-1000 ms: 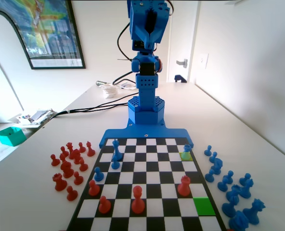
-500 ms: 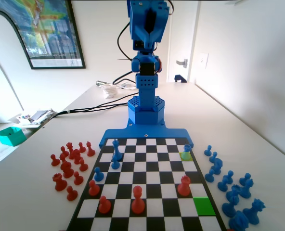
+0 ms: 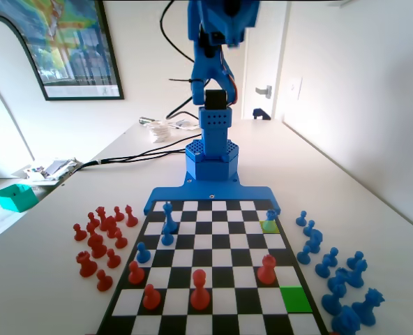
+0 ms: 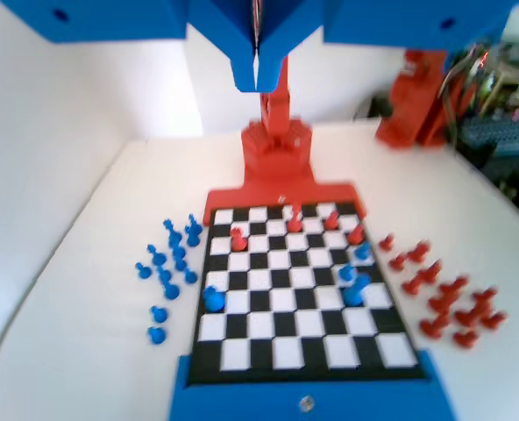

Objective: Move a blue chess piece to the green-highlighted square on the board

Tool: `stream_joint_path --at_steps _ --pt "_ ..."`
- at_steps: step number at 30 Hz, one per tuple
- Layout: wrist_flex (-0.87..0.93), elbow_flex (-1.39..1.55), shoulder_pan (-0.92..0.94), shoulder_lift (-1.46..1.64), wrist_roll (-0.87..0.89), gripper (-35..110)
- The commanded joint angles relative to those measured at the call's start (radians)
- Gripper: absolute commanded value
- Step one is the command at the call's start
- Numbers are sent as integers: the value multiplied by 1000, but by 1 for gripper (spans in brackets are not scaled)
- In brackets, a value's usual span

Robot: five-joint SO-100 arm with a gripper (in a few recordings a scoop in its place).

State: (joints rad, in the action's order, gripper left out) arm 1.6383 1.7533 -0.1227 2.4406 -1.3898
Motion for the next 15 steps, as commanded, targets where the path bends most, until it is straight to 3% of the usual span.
stream_joint_path --at_steps 1,15 --pt "-29 -14 -52 -77 98 1" --pt "-195 132 -206 -462 221 2"
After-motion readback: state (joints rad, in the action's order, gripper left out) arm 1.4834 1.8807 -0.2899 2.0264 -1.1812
